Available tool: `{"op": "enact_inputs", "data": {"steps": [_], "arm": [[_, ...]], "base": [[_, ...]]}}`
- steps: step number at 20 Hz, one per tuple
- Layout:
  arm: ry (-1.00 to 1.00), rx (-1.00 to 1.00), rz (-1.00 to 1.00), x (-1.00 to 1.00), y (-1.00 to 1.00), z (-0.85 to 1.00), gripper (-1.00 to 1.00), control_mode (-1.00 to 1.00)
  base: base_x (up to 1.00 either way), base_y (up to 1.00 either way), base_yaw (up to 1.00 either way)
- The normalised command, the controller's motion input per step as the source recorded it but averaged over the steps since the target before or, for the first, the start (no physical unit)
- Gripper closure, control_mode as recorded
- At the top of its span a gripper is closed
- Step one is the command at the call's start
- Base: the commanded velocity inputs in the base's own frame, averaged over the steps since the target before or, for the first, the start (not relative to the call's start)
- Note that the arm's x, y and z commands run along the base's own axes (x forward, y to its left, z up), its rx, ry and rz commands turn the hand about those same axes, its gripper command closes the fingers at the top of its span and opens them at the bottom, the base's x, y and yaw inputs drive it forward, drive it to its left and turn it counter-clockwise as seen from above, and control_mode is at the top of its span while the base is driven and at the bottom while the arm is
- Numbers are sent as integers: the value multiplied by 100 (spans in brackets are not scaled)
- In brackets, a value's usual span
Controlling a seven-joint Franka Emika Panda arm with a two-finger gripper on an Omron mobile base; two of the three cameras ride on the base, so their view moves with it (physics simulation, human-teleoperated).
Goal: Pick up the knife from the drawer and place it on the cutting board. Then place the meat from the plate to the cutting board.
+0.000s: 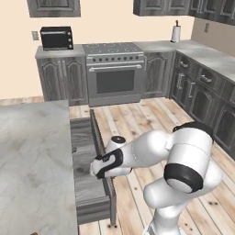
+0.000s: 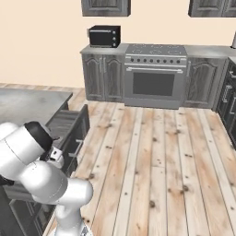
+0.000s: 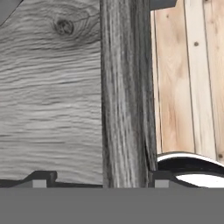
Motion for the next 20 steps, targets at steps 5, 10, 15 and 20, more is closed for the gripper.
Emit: {"op": "enact_inputs", "data": {"steps": [5,10,15,20], "arm": [[0,0,0,0,-20,-24,-100,-100],[0,0,0,0,-49,-28,-100,-100],[0,0,0,0,-70,-19,-100,-100],[-3,0,3,0,-90,-17,-100,-100]], "base": [[0,0,0],[0,0,0],[0,0,0],[0,0,0]]}}
